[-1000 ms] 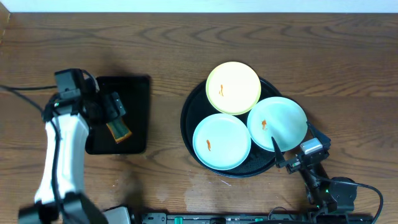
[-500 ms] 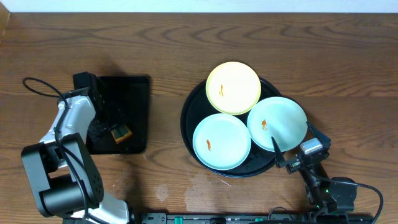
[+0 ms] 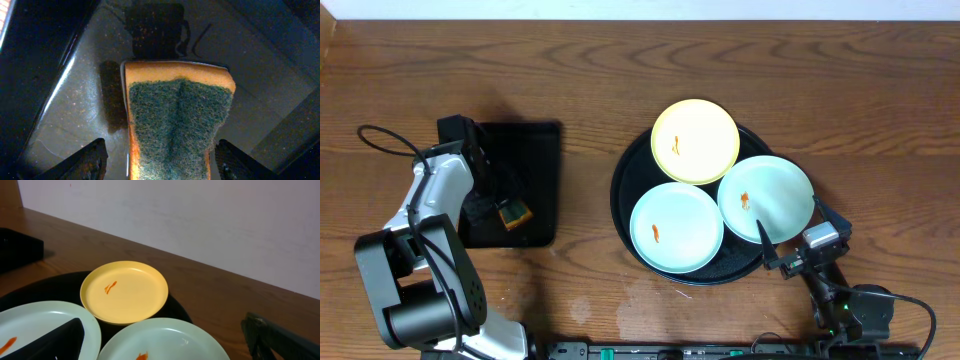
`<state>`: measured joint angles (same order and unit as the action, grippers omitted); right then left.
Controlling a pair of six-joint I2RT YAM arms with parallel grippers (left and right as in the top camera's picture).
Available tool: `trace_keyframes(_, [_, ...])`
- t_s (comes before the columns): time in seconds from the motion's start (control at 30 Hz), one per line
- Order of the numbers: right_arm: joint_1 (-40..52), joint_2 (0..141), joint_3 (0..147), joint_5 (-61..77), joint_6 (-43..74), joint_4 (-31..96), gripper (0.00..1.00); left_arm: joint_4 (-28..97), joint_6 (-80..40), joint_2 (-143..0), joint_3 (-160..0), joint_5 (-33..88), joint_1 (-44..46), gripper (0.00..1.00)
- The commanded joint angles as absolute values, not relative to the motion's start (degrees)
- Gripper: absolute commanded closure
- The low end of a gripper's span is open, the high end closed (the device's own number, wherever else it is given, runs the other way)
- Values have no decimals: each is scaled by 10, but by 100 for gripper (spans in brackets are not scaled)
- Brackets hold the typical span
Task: Clean dirty plates on tray and stack at the side
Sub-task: 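Reach the left gripper into the black tray and grasp the sponge, then lift the sponge with the left gripper and move it over the left green plate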
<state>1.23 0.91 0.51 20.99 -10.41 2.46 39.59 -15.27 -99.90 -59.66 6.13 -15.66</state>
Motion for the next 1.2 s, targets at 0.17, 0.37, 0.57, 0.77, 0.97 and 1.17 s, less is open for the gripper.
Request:
trace_keyframes(0.17, [8,8,3,213,-108,25,1,392,-155,-1035,-579,69,-158,34])
trace_keyframes(0.37, [8,8,3,212,-108,25,1,385,-156,-1036,-581,69,-158,64])
trace_keyframes(0.57, [8,8,3,213,-108,25,1,411,-156,-1017,-612,69,-158,92])
trace_keyframes(0.77, [8,8,3,212,-108,25,1,445,-156,-954,-664,70,-158,92])
trace_keyframes(0.97, [8,8,3,212,-108,25,1,428,-155,-914,-656,70,-158,92])
trace_keyframes(1.17, [8,8,3,212,-108,25,1,360,-153,-957,-582,67,-158,92])
